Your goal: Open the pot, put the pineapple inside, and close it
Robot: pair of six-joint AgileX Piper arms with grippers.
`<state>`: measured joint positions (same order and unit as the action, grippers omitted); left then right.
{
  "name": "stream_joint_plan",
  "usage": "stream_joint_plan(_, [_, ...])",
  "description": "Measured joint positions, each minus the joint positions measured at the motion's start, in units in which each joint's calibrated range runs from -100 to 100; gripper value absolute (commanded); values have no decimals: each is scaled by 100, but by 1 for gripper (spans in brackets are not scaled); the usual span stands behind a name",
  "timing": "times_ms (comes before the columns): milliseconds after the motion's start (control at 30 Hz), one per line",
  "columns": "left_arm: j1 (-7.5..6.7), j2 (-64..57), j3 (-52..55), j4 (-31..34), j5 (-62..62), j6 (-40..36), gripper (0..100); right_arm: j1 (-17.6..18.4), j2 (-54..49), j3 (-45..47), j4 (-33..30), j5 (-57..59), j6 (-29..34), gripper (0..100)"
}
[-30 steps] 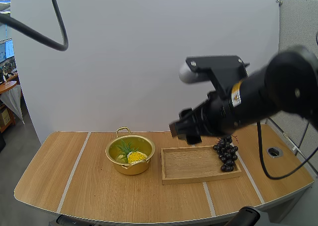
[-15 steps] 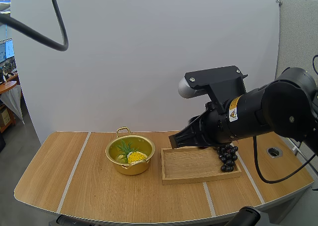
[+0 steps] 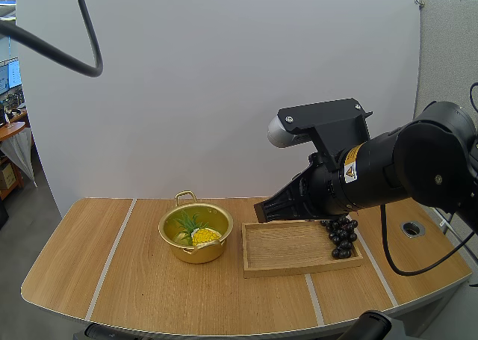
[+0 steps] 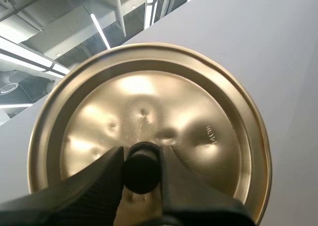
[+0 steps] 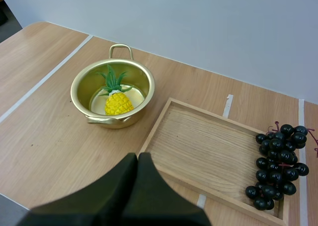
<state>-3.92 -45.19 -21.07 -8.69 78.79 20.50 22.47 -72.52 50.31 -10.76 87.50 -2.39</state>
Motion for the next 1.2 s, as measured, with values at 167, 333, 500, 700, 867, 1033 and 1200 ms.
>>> stream_joint_plan(167, [0,0,0,0,0,0,0,0,0,0,-11,0,0,0])
stream_joint_plan(333, [0,0,0,-21,0,0,0,0,0,0,-11,0,0,0])
stream_joint_plan(500, [0,0,0,-113,-39,-28,0,0,0,0,-11,0,0,0])
stream_joint_plan(700, [0,45,59,-556,2058,-299,0,0,0,0,-11,0,0,0])
stream_joint_plan(867, [0,83,591,-591,2121,-299,0,0,0,0,-11,0,0,0])
stream_joint_plan(1033, [0,259,1282,-591,2121,-269,0,0,0,0,-12,0,0,0])
stream_joint_plan(1200, [0,585,1970,-591,2121,-249,0,0,0,0,-23,0,0,0])
